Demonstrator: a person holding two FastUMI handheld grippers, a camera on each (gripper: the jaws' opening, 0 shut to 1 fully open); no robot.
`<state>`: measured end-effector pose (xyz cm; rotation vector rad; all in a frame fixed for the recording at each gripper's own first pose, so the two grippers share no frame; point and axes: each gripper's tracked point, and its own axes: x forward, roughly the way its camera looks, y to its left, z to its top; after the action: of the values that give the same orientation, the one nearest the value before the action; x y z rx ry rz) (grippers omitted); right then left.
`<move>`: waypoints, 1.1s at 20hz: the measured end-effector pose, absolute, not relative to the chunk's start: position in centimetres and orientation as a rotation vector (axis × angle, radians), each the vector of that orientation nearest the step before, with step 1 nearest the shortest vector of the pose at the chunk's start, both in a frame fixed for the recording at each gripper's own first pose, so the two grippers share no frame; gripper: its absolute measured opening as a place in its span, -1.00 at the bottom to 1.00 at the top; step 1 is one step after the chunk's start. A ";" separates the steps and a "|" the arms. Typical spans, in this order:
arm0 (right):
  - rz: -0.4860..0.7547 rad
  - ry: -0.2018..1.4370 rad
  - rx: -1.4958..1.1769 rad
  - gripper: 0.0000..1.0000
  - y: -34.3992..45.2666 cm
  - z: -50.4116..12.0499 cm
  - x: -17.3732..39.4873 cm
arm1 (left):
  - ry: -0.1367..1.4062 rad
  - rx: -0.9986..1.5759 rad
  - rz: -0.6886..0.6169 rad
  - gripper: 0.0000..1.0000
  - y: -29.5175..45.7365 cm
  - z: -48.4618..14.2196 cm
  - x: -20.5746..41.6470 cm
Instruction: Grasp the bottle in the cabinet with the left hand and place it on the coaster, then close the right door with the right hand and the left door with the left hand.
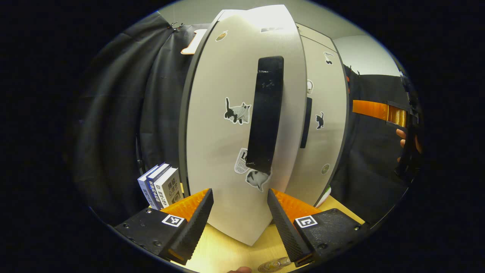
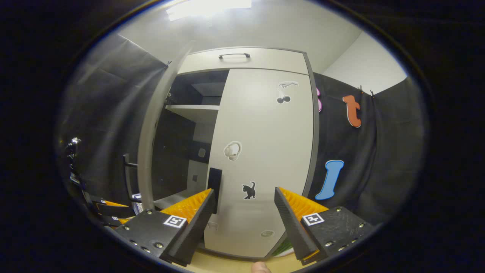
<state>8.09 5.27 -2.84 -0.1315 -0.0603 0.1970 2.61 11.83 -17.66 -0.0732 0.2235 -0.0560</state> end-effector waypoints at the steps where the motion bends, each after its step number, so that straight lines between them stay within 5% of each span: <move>1: 0.193 -0.058 -0.133 0.92 5.1 -3.0 8.1 | 0.225 -0.072 -0.063 0.82 11.5 -17.7 2.7; 22: 0.195 -0.050 -0.115 0.92 4.0 -3.3 7.0 | 0.066 0.000 -0.029 0.82 9.9 -7.4 2.6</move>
<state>7.05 3.96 -3.31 -0.1146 -0.0500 0.1952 2.59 9.94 -7.36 0.0001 0.0657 -0.0293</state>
